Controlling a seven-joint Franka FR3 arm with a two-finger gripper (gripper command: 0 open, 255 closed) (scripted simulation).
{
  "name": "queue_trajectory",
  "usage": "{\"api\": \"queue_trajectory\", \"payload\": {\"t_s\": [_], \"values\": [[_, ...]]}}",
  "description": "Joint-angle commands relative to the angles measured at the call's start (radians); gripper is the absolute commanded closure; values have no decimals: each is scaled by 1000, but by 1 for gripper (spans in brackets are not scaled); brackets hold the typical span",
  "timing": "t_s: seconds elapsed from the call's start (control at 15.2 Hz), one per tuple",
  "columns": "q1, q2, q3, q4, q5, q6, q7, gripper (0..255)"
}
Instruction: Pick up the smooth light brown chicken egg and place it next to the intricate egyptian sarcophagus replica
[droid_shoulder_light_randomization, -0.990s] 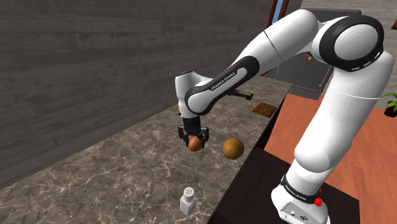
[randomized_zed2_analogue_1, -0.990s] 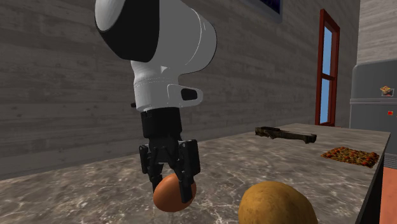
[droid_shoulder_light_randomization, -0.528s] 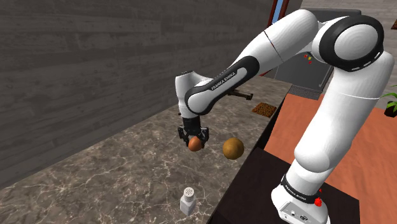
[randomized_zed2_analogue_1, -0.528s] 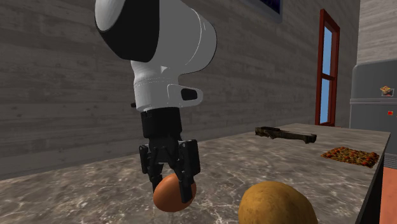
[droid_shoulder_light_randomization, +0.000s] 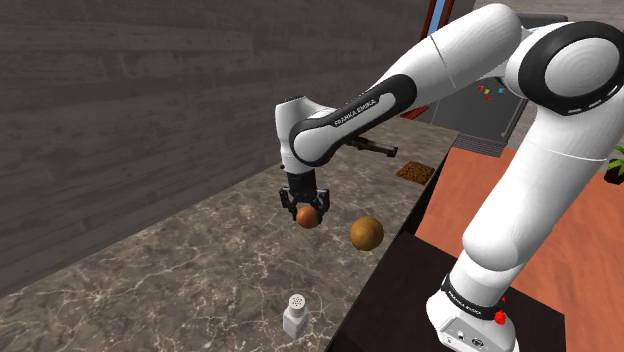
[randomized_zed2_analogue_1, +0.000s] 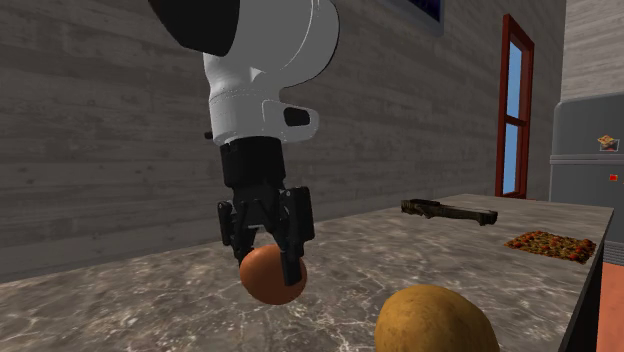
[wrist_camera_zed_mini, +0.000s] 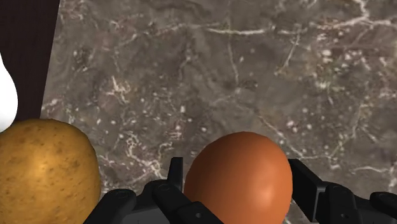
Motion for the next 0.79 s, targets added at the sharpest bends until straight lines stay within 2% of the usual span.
{"api": "queue_trajectory", "payload": {"t_s": [0.0,0.73], "values": [[-1,-19,-1,10,11,-26,-9,255],[-4,-100,-12,90,49,-176,-40,255]]}}
